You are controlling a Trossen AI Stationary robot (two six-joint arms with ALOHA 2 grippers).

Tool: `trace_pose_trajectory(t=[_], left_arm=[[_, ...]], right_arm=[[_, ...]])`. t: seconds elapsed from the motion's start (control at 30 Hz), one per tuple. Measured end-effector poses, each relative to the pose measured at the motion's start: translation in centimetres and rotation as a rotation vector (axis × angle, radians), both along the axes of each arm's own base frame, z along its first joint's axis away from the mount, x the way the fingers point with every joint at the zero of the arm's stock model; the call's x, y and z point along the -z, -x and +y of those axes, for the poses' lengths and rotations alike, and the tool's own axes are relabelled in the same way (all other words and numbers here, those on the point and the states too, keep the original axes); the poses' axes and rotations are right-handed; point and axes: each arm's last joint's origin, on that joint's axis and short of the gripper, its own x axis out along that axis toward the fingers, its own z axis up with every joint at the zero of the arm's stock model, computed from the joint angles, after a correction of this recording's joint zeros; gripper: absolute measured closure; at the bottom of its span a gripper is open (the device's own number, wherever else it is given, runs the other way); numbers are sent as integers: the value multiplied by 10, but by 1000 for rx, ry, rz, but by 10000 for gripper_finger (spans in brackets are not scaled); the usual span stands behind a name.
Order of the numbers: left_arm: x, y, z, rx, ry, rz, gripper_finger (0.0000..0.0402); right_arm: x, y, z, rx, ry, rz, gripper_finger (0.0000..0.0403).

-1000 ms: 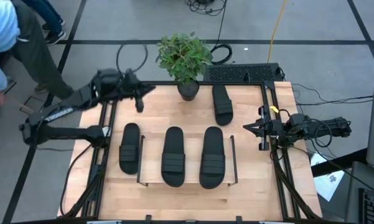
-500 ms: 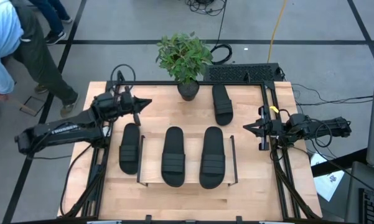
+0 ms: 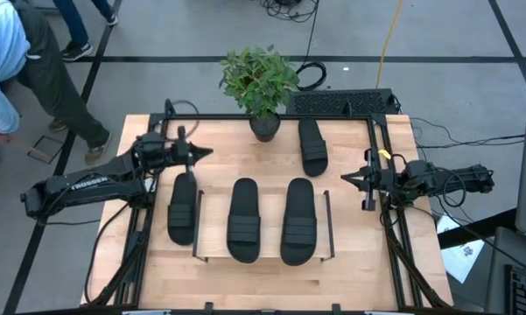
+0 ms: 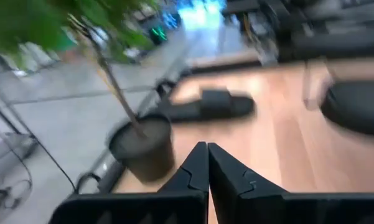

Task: Pick and place slides into the shelf
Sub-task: Put the black slipper under the shelf

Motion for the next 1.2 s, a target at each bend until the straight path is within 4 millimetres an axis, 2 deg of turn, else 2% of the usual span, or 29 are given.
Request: trace_pose_trajectory(t=[0.1, 0.27, 0.33, 0.5, 0.67, 0.8, 0.97, 1.1, 1.2], left_arm=[[10, 1, 0, -9, 0, 18, 394], [-1, 0, 2, 9, -86, -80, 399], [-4, 0, 3, 22, -124, -108, 400], [-5, 0, 3, 54, -132, -115, 392], [-4, -1, 4, 46, -137, -110, 400], [-6, -1, 4, 47, -223, -105, 391], [-10, -2, 5, 47, -250, -143, 381], [-10, -3, 5, 39, -186, -157, 390], [-8, -3, 5, 29, -107, -166, 399]], right_arm=[[1, 0, -4, 132, -15, 9, 403], [1, 2, -8, 284, -4, 17, 403], [1, 2, -8, 289, 6, 18, 403], [-9, 5, -9, 278, -114, -10, 403], [-15, 8, -12, 268, -154, 28, 403], [-14, 8, -14, 293, -221, 22, 403], [-11, 0, -17, 326, -278, 44, 403], [-13, -10, -24, 402, -271, 56, 403], [-29, -15, -33, 437, -290, 131, 403]])
